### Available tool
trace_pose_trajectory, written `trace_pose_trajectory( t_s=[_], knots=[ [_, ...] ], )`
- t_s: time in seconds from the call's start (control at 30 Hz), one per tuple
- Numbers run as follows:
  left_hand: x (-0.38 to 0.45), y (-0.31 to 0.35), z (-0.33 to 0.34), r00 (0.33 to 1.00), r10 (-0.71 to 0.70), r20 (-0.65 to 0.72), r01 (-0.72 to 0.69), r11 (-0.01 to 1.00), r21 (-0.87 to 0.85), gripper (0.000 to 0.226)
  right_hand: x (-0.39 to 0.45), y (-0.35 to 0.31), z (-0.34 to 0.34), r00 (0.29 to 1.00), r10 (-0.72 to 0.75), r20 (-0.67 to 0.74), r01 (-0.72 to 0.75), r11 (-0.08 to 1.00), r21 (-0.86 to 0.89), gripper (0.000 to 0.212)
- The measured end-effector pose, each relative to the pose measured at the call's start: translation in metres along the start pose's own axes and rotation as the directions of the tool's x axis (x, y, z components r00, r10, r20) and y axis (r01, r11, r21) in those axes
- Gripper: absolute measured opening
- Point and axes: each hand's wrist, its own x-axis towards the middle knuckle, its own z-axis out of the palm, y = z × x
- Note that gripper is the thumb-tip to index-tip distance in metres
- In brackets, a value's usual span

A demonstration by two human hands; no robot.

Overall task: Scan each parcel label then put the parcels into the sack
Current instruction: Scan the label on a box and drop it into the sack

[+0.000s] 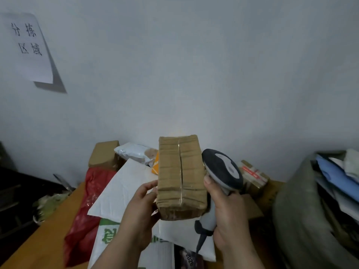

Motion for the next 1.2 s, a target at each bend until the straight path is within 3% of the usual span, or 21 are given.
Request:
trace_pose_trajectory(
  t_s=[0.1, 0.2, 0.37, 0.47, 0.6, 0.67, 0.77, 0.9, 1.07, 1.2],
  knots=[
    [-0.026, -0.002, -0.011, 0.972, -0.134, 0.193, 0.130, 0.991, 0.035, 0.069, -0.024, -0.003, -0.002, 0.999, -0.045, 0.029, 0.047, 0.995, -0.088, 0.060],
    [-0.048, -0.006, -0.016, 0.915, -0.199, 0.352, 0.224, 0.974, -0.033, 0.070, -0.049, -0.006, 0.002, 0.992, -0.101, 0.081, 0.109, 0.989, -0.102, 0.043],
    [-0.076, -0.018, -0.041, 0.901, -0.143, 0.409, 0.297, 0.891, -0.342, 0.058, -0.088, -0.006, 0.007, 0.993, -0.107, 0.050, 0.111, 0.991, -0.073, 0.027],
    [-0.091, -0.024, -0.052, 0.926, -0.095, 0.365, 0.254, 0.873, -0.417, 0.054, -0.115, -0.002, 0.013, 0.991, -0.077, 0.106, 0.078, 0.997, -0.007, 0.028],
    [-0.107, -0.026, -0.055, 0.982, 0.060, 0.179, 0.008, 0.935, -0.354, 0.034, -0.144, 0.003, 0.018, 0.988, -0.098, 0.121, 0.105, 0.993, -0.050, 0.032],
    [-0.118, -0.029, -0.054, 0.980, 0.055, 0.189, 0.008, 0.948, -0.317, 0.028, -0.155, 0.005, 0.015, 0.990, -0.110, 0.091, 0.116, 0.991, -0.064, 0.029],
    [-0.132, -0.035, -0.056, 0.968, 0.006, 0.250, 0.062, 0.962, -0.264, 0.052, -0.165, 0.008, 0.008, 0.993, -0.111, 0.051, 0.115, 0.989, -0.090, 0.030],
    [-0.142, -0.041, -0.059, 0.944, 0.052, 0.325, 0.030, 0.970, -0.242, 0.075, -0.172, 0.010, -0.001, 0.994, -0.095, 0.053, 0.099, 0.991, -0.086, 0.038],
    [-0.149, -0.043, -0.052, 0.945, 0.152, 0.288, -0.078, 0.965, -0.251, 0.094, -0.169, 0.002, -0.017, 0.997, -0.083, 0.003, 0.083, 0.988, -0.131, 0.030],
    [-0.151, -0.053, -0.034, 0.955, 0.186, 0.231, -0.123, 0.958, -0.259, 0.093, -0.167, -0.010, -0.035, 0.996, -0.076, 0.039, 0.082, 0.975, -0.209, 0.019]
  ],
)
